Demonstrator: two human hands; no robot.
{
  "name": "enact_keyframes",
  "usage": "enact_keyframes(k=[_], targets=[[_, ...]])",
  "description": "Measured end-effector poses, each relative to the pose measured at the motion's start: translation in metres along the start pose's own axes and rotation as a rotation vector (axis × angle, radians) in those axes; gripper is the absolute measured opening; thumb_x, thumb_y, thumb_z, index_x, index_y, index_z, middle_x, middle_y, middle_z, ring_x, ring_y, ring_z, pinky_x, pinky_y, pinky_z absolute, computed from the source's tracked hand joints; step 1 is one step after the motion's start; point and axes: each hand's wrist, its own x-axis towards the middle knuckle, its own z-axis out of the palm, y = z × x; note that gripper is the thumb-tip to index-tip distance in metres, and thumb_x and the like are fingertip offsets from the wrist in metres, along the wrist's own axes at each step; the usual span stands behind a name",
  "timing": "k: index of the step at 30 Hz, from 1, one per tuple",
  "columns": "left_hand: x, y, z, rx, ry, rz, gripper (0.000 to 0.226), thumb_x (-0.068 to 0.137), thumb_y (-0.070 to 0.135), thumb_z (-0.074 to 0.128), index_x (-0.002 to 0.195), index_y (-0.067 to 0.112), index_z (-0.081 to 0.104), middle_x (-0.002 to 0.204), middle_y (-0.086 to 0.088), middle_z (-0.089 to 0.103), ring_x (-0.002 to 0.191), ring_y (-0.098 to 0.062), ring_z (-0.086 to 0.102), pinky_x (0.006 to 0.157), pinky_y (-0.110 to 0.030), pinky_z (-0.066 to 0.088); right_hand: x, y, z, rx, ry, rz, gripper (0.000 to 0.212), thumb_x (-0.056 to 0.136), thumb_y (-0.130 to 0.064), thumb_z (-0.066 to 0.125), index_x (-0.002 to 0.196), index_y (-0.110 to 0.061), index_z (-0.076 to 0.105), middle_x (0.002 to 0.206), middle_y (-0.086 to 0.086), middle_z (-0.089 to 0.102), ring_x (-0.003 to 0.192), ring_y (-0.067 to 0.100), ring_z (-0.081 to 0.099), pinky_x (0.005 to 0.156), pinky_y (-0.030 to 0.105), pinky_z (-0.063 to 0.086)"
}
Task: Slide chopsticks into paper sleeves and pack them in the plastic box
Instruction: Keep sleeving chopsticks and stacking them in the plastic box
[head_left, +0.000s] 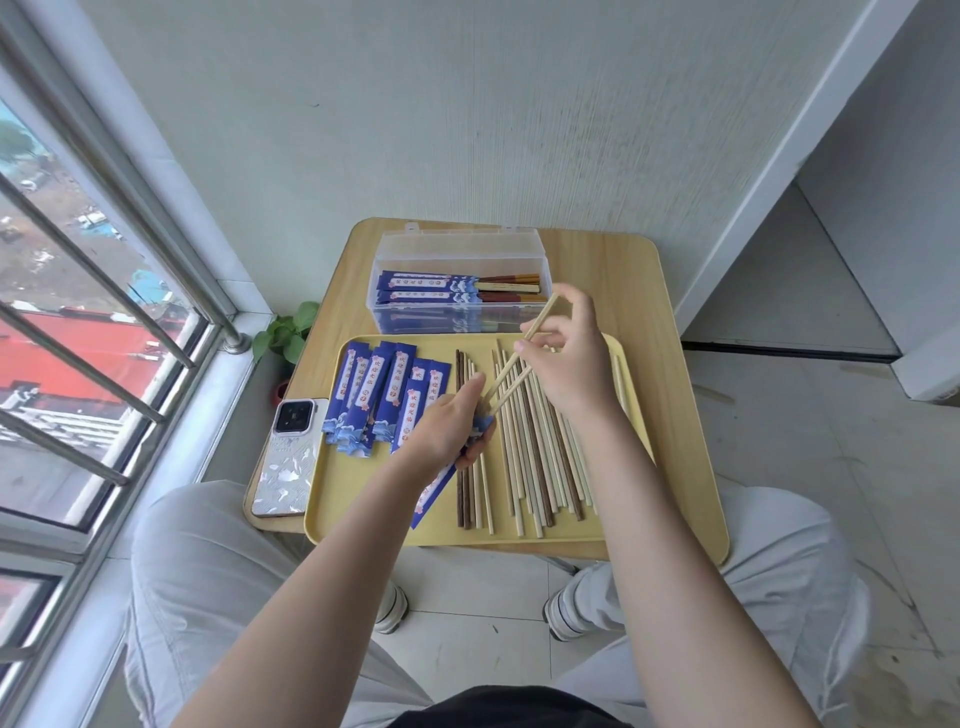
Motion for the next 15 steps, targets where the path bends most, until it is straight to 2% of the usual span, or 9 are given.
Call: enact_keyframes(k=[3,5,8,11,15], targets=[[0.003,0.004,0.001,-0.03,0.02,0.015,0.054,0.105,0.046,0.032,0.071,0.009,0.05,0.051,-0.003,0.042,0.044,-0.016,0.034,0.045,-0.025,0.03,0.003,0.005,0.005,0.02,-0.003,0.058,0.04,0.087,-0.016,0.073,0.121,-0.026,0.053,0.092,-0.005,0.071,0.08,0.011,0.066,0.073,0.027,0.054],[0.005,0.008,0.001,-0.06,0.055,0.024,0.036,0.104,0.034,0.037,0.081,0.009,0.048,0.053,-0.002,0.04,0.044,-0.015,0.033,0.047,-0.025,0.027,0.005,0.006,0.007,0.027,0.007,0.066,0.024,0.089,-0.015,0.071,0.107,-0.026,0.06,0.094,-0.002,0.069,0.079,0.018,0.069,0.073,0.041,0.06],[0.008,0.015,-0.002,-0.033,0.094,0.066,0.01,0.096,0.015,0.042,0.091,0.008,0.047,0.063,-0.005,0.037,0.044,-0.013,0.036,0.045,-0.022,0.027,0.01,0.003,0.007,0.093,0.021,0.114,0.012,0.094,-0.01,0.065,0.101,-0.019,0.062,0.102,0.005,0.069,0.064,0.021,0.071,0.061,0.037,0.062],[0.013,0.02,-0.008,0.049,0.123,0.092,0.008,0.094,0.011,0.046,0.087,0.007,0.048,0.063,-0.005,0.043,0.046,-0.016,0.04,0.043,-0.023,0.032,0.021,0.005,0.005,0.196,0.006,0.149,0.01,0.098,-0.008,0.059,0.098,-0.016,0.066,0.1,0.009,0.071,0.06,0.025,0.072,0.059,0.04,0.062],[0.025,0.028,-0.019,0.087,0.151,0.126,0.007,0.093,0.012,0.054,0.088,0.007,0.055,0.064,-0.006,0.055,0.047,-0.016,0.045,0.044,-0.026,0.04,0.037,0.005,0.005,0.325,-0.01,0.218,0.012,0.098,-0.003,0.059,0.104,-0.007,0.068,0.096,0.011,0.071,0.064,0.025,0.073,0.06,0.034,0.062]])
